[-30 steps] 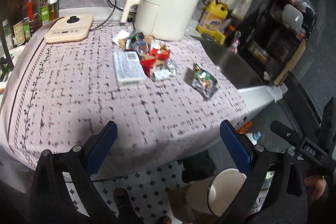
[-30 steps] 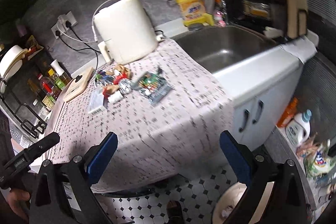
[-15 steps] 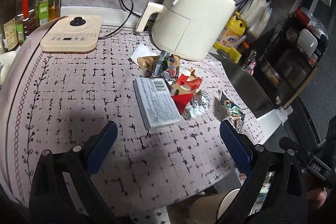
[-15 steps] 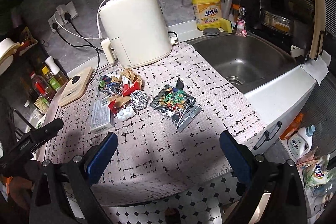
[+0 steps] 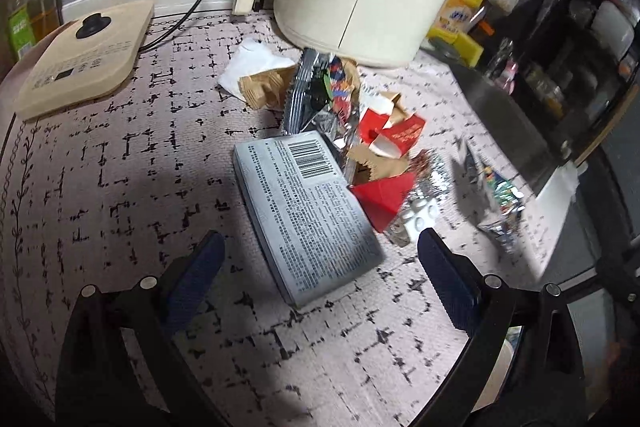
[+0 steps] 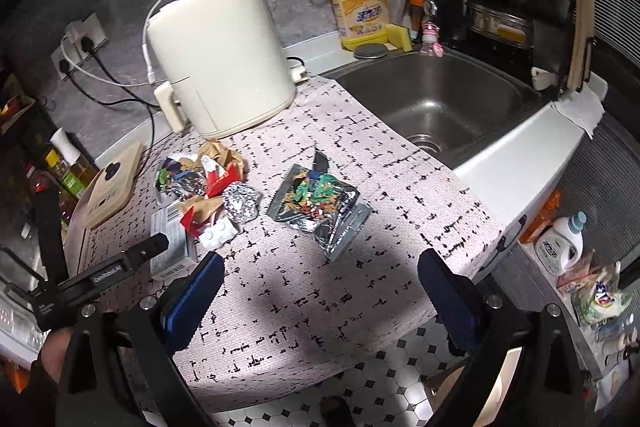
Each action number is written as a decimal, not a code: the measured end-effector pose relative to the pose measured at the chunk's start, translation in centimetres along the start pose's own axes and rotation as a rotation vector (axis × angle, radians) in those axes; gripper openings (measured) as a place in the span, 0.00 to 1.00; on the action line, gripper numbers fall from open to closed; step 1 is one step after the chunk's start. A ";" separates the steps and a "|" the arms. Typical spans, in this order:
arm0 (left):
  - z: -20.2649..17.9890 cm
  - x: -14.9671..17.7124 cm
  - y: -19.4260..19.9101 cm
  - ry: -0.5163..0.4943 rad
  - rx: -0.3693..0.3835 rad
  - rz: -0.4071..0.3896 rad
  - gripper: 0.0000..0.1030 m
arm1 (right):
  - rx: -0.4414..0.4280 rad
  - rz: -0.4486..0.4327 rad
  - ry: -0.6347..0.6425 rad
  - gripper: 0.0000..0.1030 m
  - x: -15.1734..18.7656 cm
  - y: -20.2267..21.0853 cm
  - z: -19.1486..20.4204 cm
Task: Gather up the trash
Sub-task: 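Grasp the grey-blue paper box with the left tool while the right tool grasps the clear plastic piece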
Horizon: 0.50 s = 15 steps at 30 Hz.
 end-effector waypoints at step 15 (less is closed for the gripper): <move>1.9 1.4 -0.5 -0.092 -0.086 0.038 0.65 | -0.101 0.078 0.044 0.72 1.3 -2.9 5.1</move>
Point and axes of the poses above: each gripper's, at about its wrist camera, not at the fingertips, and y roughly against the way its jaws point, z to its left, x to its underside, the point moved 6 cm from there along -y, roughly the way its jaws point, and after that the axes turned 13 degrees about -z, right-handed, at the moved point
